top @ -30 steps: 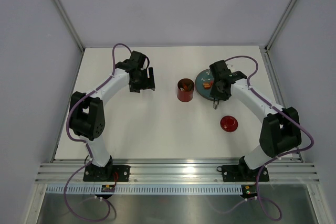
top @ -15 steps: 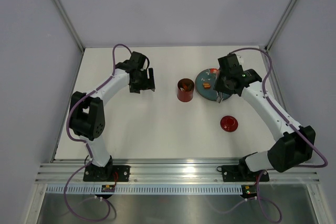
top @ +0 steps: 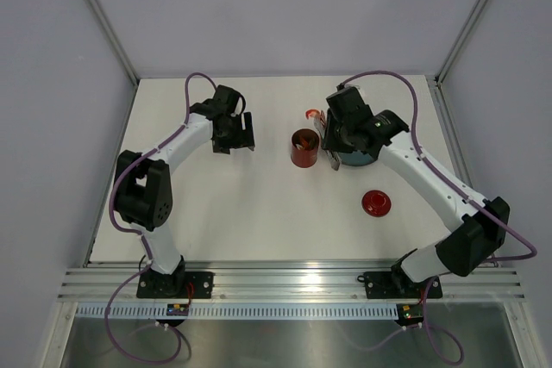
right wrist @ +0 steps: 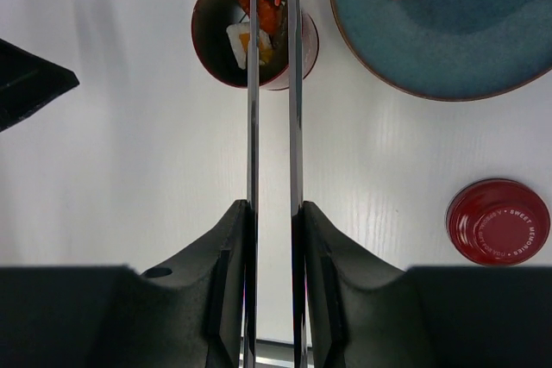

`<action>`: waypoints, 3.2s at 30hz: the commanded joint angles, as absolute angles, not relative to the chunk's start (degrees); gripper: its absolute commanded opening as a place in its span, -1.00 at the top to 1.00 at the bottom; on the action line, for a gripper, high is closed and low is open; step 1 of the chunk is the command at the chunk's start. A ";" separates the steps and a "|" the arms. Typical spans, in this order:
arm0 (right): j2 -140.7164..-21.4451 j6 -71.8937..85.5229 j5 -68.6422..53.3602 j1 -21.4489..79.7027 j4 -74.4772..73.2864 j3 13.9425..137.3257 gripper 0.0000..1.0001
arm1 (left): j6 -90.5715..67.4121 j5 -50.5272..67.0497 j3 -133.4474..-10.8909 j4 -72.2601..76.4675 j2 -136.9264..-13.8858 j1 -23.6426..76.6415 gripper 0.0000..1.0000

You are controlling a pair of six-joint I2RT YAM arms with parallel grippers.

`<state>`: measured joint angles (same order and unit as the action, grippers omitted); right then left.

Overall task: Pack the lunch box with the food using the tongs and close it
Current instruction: Place the fake food in the packing box.

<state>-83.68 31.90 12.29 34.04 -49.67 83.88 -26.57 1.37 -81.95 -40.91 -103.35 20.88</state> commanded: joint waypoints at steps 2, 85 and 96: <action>-84.64 32.69 11.34 35.94 -48.25 84.03 1.00 | -26.63 1.58 -82.62 -39.99 -101.78 20.65 -0.54; -82.44 34.63 12.39 39.46 -50.62 82.00 0.16 | -26.63 2.11 -82.09 -39.81 -100.90 20.57 -0.54; -82.18 33.49 16.78 39.46 -50.71 87.70 0.22 | -26.63 2.02 -82.35 -39.90 -100.81 20.57 -0.54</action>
